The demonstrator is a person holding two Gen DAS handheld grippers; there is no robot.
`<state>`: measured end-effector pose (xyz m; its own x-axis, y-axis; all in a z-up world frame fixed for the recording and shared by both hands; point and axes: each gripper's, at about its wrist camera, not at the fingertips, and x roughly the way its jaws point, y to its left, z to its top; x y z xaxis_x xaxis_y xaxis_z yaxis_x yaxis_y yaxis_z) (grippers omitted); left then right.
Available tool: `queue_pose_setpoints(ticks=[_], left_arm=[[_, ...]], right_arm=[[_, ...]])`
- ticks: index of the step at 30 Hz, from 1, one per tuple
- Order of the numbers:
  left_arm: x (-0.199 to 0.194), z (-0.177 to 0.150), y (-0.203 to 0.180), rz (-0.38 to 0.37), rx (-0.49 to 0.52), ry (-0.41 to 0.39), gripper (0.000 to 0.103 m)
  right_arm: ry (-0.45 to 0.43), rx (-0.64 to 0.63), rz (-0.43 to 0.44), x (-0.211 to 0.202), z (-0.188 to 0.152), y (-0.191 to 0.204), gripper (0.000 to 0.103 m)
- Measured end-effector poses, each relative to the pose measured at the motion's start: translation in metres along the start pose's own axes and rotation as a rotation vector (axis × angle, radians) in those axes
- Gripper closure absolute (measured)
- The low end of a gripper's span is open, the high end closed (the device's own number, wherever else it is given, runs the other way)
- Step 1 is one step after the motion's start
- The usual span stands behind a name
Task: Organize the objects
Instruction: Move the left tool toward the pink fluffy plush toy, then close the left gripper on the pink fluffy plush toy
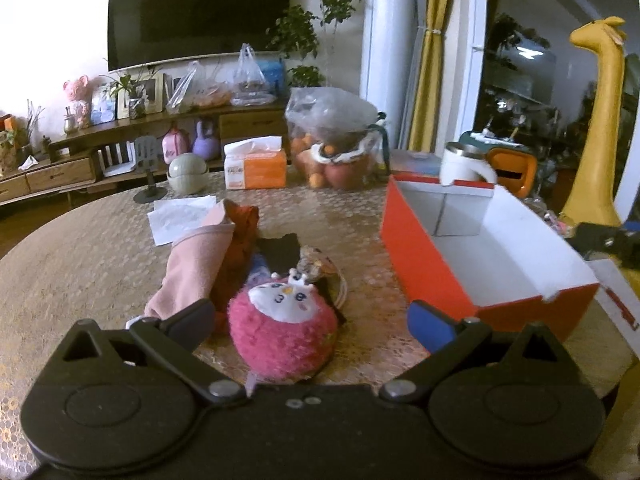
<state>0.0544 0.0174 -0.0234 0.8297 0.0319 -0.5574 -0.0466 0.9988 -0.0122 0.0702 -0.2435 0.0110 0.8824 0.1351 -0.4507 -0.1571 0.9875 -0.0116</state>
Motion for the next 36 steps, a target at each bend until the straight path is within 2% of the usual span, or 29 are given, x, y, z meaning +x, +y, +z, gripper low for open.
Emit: queue_pose_setpoints(ticks=[9, 16, 19, 23, 25, 28, 30, 34, 36], left_arm=[[0.052, -0.006, 0.002, 0.041, 0.081, 0.062, 0.001], [0.08, -0.013, 0.006, 0.099, 0.099, 0.103, 0.001], [0.087, -0.015, 0.007, 0.109, 0.108, 0.109, 0.001], [0.093, -0.018, 0.007, 0.124, 0.116, 0.113, 0.001], [0.095, -0.019, 0.007, 0.121, 0.118, 0.117, 0.001], [0.096, -0.019, 0.004, 0.124, 0.139, 0.109, 0.001], [0.097, -0.019, 0.003, 0.125, 0.148, 0.103, 0.001], [0.096, -0.019, 0.003, 0.12, 0.141, 0.089, 0.001], [0.096, -0.018, 0.003, 0.109, 0.137, 0.085, 0.001]], right_arm=[[0.106, 0.031, -0.12, 0.047, 0.006, -0.049, 0.005], [0.223, 0.06, -0.153, 0.086, 0.002, -0.078, 0.007], [0.258, 0.056, -0.148, 0.1, 0.001, -0.084, 0.017], [0.281, 0.041, -0.143, 0.111, 0.003, -0.088, 0.036], [0.294, 0.039, -0.129, 0.113, 0.003, -0.089, 0.039], [0.322, 0.03, -0.107, 0.116, 0.0, -0.088, 0.052], [0.343, 0.03, -0.086, 0.117, -0.001, -0.089, 0.066], [0.354, 0.005, -0.066, 0.117, -0.004, -0.085, 0.073], [0.36, -0.008, -0.062, 0.118, -0.004, -0.083, 0.082]])
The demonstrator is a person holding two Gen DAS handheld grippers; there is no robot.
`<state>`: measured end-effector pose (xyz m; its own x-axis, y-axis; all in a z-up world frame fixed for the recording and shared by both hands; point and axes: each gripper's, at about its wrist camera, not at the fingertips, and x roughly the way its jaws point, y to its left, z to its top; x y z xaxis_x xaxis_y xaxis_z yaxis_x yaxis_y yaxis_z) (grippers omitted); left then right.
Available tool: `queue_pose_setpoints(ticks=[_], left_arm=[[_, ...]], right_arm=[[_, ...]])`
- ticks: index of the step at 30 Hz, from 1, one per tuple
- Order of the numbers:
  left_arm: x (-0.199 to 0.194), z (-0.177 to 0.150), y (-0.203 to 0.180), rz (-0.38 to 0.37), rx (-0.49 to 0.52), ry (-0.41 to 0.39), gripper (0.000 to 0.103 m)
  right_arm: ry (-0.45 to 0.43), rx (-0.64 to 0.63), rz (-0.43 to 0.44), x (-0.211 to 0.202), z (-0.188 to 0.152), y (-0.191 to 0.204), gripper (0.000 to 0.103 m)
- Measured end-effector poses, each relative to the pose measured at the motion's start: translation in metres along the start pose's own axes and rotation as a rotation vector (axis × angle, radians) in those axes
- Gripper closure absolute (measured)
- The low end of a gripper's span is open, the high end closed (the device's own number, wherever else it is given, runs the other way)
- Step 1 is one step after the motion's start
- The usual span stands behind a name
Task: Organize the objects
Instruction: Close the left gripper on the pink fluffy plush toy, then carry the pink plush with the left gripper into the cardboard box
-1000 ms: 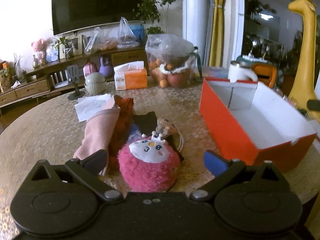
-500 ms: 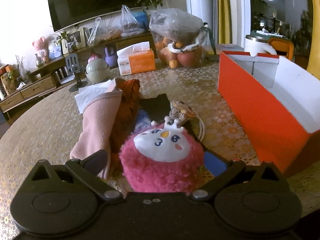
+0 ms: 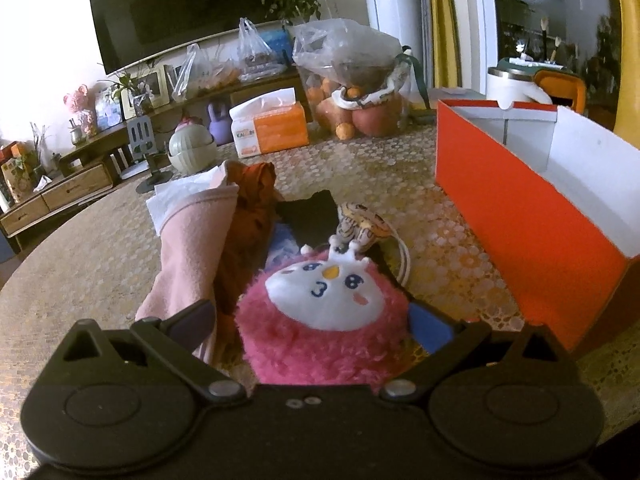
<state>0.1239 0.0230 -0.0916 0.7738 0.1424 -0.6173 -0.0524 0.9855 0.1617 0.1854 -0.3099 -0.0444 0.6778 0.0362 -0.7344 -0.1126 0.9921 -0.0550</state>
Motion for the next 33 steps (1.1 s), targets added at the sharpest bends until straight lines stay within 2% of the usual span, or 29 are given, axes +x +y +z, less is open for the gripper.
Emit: queue_pose_setpoints(ticks=[4, 9, 13, 19, 24, 33], left_arm=[[0.005, 0.003, -0.002, -0.007, 0.019, 0.007, 0.001], [0.013, 0.006, -0.005, 0.0, 0.032, 0.001, 0.001], [0.017, 0.006, -0.01, -0.001, 0.054, 0.003, 0.003], [0.016, 0.005, -0.017, 0.011, 0.109, 0.0, 0.016], [0.012, 0.007, -0.016, 0.01, 0.101, 0.005, 0.028], [-0.013, 0.024, -0.013, -0.038, 0.081, -0.017, 0.029]], right_arm=[[0.004, -0.039, 0.001, 0.002, 0.0, 0.004, 0.092], [0.004, -0.064, -0.01, 0.002, 0.0, 0.006, 0.096], [0.013, -0.067, -0.012, 0.003, 0.001, 0.005, 0.097], [0.026, -0.069, -0.003, 0.003, 0.0, 0.005, 0.098], [0.03, -0.057, 0.009, 0.002, 0.0, 0.003, 0.099], [0.031, -0.032, 0.035, 0.0, -0.001, 0.0, 0.099]])
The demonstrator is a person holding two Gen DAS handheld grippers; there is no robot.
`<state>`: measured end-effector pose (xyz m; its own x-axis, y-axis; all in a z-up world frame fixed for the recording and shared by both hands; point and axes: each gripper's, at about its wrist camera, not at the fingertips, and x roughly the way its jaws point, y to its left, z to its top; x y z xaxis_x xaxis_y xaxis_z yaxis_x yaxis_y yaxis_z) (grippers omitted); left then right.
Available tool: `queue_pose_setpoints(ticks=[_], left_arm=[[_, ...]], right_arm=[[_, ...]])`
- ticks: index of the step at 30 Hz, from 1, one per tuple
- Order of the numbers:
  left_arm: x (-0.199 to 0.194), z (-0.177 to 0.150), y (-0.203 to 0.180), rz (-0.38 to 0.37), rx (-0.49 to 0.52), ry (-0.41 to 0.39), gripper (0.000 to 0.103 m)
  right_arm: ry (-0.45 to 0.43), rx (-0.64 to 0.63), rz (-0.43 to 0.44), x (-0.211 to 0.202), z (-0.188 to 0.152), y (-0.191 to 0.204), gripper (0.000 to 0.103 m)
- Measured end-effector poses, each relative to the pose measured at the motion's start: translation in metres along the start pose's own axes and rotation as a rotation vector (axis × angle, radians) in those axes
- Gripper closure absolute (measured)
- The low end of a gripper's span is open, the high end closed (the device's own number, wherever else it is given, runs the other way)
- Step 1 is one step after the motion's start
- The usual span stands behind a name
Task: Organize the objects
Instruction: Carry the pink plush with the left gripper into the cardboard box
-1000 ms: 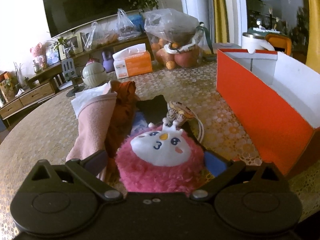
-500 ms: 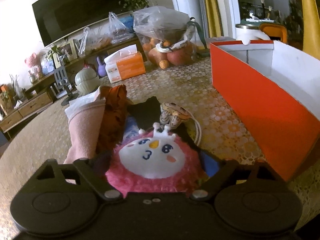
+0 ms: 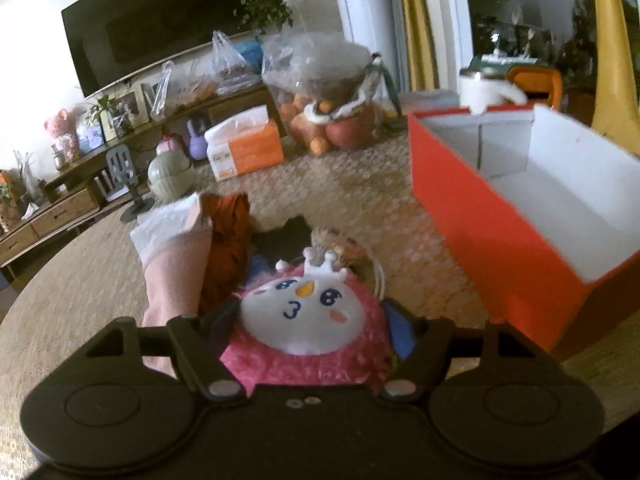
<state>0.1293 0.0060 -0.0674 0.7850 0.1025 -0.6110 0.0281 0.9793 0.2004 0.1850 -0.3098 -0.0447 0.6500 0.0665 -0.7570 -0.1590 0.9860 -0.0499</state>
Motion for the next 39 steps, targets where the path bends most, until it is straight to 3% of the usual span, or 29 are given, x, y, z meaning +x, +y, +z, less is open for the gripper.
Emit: queue_pose_setpoints(ticks=[12, 22, 39], left_arm=[[-0.022, 0.059, -0.011, -0.14, -0.071, -0.055, 0.029], [-0.018, 0.099, -0.061, -0.226, 0.001, -0.083, 0.029], [0.03, 0.154, -0.128, -0.379, 0.036, -0.016, 0.029]], right_arm=[[-0.001, 0.001, 0.013, -0.002, -0.001, -0.002, 0.099], [0.001, -0.004, 0.017, -0.002, 0.001, -0.003, 0.099], [0.004, 0.005, 0.031, 0.0, 0.006, -0.008, 0.099]])
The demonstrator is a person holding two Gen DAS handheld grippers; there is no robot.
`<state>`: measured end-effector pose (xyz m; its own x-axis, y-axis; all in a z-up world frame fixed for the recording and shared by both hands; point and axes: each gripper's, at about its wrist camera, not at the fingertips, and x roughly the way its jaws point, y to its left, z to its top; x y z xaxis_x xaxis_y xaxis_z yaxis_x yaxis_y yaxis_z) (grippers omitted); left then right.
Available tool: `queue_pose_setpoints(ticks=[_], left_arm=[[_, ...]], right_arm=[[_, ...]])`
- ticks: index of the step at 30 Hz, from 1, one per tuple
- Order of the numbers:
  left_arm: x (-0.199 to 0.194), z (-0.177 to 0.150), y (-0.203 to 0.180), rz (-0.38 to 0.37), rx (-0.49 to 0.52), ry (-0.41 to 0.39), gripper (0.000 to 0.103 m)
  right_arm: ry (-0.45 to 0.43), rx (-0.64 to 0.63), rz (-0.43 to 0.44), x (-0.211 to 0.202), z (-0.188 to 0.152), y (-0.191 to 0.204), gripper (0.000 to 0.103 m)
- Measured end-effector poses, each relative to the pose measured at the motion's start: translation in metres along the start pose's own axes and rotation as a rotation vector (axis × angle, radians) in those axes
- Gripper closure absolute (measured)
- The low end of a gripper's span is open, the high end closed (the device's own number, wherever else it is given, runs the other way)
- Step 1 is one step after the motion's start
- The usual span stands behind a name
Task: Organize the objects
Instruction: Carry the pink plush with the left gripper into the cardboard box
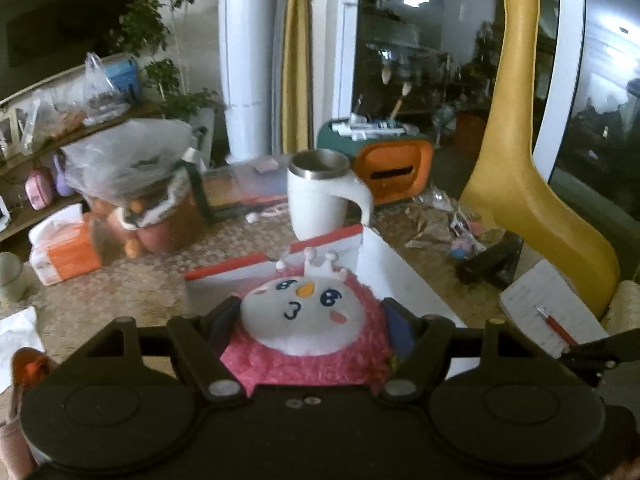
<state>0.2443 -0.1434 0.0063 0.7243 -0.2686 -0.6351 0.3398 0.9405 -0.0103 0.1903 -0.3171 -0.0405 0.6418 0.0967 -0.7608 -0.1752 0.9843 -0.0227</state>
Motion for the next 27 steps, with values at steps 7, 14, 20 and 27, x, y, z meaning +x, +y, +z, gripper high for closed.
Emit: queue_pose_setpoints(ticks=[7, 14, 20, 27], left_arm=[[0.05, -0.005, -0.017, 0.029, 0.057, 0.086, 0.029], [0.094, -0.013, -0.018, 0.047, 0.075, 0.197, 0.029], [0.111, -0.014, -0.021, 0.037, 0.075, 0.234, 0.029], [0.122, -0.02, -0.021, 0.029, 0.086, 0.27, 0.028]], right_arm=[[0.001, -0.003, 0.003, 0.0, -0.001, 0.0, 0.099], [0.002, -0.009, 0.008, 0.002, -0.002, -0.001, 0.099], [0.002, -0.014, 0.011, 0.002, -0.002, -0.002, 0.099], [0.003, -0.013, 0.009, 0.003, -0.002, -0.002, 0.099]])
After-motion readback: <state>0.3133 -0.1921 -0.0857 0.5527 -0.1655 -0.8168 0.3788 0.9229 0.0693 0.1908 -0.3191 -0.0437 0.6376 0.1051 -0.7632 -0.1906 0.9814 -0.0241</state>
